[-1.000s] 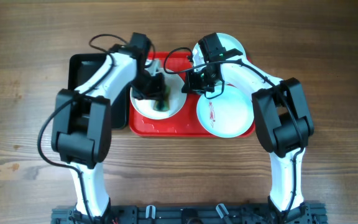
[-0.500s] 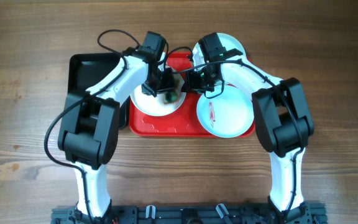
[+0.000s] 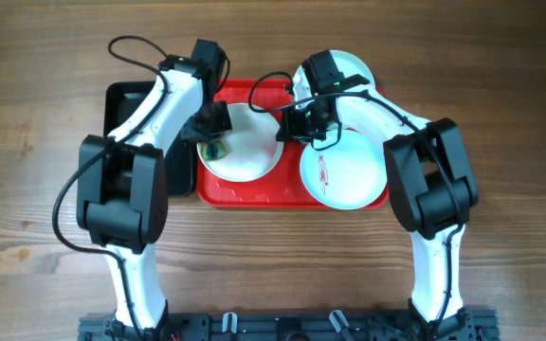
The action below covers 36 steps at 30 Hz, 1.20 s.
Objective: Clean dirty plates on tray and stack at the side
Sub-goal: 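Scrub the white plate surface with the sponge in left gripper, then lift the white plate with right gripper and place it right of tray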
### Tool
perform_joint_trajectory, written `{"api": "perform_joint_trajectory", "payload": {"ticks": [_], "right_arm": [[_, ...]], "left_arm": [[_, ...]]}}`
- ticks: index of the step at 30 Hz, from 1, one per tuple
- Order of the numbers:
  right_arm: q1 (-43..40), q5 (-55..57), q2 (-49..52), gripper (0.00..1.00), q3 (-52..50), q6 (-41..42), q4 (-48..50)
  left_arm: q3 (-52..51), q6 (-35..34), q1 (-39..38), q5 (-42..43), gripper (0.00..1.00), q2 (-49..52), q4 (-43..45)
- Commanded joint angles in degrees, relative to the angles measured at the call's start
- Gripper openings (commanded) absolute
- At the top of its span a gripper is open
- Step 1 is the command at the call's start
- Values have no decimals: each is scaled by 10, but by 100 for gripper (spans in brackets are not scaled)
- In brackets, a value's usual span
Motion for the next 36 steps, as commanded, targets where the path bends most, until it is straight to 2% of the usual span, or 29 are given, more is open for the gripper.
{"api": "perform_joint_trajectory", "payload": {"ticks": [1, 5, 10, 13, 22, 26, 36], "right_arm": [[1, -9, 21, 4, -2, -4, 0], [1, -9, 21, 4, -2, 0, 1], [1, -9, 21, 4, -2, 0, 1], [1, -10, 21, 4, -2, 0, 1], [0, -9, 17, 4, -2, 9, 4], [0, -4, 1, 5, -2, 9, -2], [2, 202, -143, 4, -2, -7, -103]], "left_arm": [[7, -7, -11, 27, 4, 10, -32], [7, 40, -25, 146, 4, 10, -30], [15, 55, -21, 247, 4, 10, 3], [43, 50, -5, 249, 4, 10, -4], [210, 51, 61, 249, 4, 10, -113], [250, 51, 78, 248, 4, 10, -135], [253, 51, 82, 207, 4, 10, -142]]}}
